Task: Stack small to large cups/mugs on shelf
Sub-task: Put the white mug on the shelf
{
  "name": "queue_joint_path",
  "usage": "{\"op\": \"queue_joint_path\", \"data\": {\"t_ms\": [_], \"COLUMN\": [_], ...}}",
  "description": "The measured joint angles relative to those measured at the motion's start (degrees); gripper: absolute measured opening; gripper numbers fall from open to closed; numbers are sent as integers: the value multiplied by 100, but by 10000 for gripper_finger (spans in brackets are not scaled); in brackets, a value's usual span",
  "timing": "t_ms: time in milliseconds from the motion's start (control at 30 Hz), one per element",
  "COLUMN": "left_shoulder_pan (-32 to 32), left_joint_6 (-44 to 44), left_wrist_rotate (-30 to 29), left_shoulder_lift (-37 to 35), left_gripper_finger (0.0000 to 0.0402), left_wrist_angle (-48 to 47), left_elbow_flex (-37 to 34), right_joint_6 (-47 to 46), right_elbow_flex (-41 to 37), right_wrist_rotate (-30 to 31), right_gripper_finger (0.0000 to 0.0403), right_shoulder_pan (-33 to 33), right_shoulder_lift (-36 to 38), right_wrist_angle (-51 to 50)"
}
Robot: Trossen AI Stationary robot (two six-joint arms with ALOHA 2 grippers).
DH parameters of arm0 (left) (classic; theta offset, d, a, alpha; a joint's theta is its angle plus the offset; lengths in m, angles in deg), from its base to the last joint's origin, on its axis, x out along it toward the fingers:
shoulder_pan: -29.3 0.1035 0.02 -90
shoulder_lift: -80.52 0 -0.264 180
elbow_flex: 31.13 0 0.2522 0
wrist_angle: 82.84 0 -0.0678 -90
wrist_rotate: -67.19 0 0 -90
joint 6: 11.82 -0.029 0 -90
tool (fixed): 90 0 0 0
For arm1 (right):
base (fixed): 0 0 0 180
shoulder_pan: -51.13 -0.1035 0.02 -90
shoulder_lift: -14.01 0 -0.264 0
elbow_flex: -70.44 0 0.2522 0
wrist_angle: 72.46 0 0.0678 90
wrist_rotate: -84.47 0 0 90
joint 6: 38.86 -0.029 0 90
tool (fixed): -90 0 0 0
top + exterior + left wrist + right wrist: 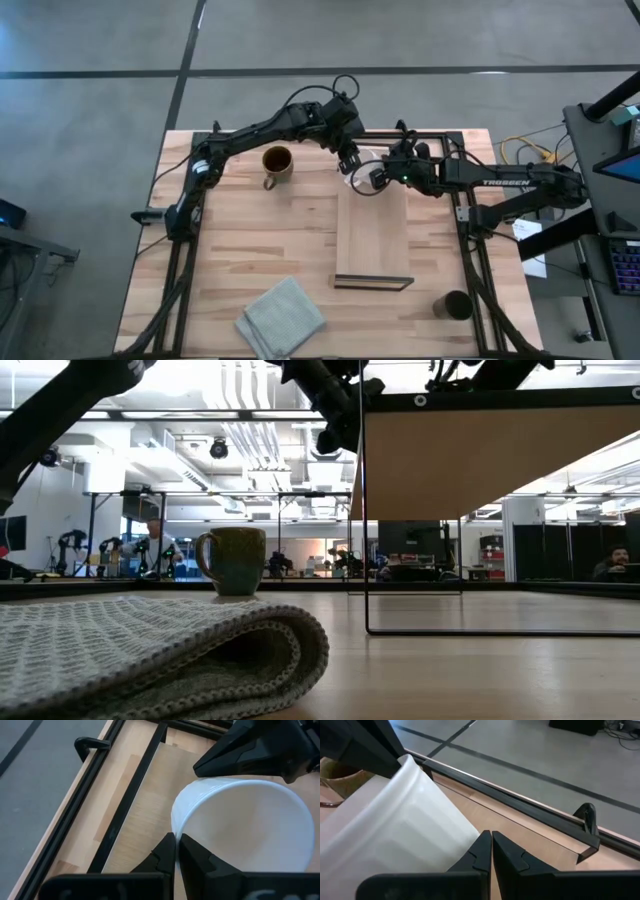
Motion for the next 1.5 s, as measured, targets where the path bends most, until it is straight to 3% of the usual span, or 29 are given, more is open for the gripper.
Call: {"op": "queue_joint_path", "data": {"t_ms": [167, 533, 1500], "left_shoulder_pan": [0, 0, 2], "left_joint_6": [0, 46, 56], "left_wrist_rotate": [-3, -10, -45], "left_shoulder_lift": [2, 4, 7], "left_gripper_finger": [6, 78, 80], "left_wrist_angle": [3, 405, 977], "left_elbow_flex": [0, -4, -479], "right_joint_6": [4, 11, -149], "right_elbow_flex": [-6, -8, -8], "right_wrist_rotate": [-12, -35, 400], "right_gripper_finger": [8, 8, 9], "right_shoulder_pan": [0, -4, 56], "right_shoulder_lift": [0, 0, 0], "right_wrist_angle": [22, 32, -322]}}
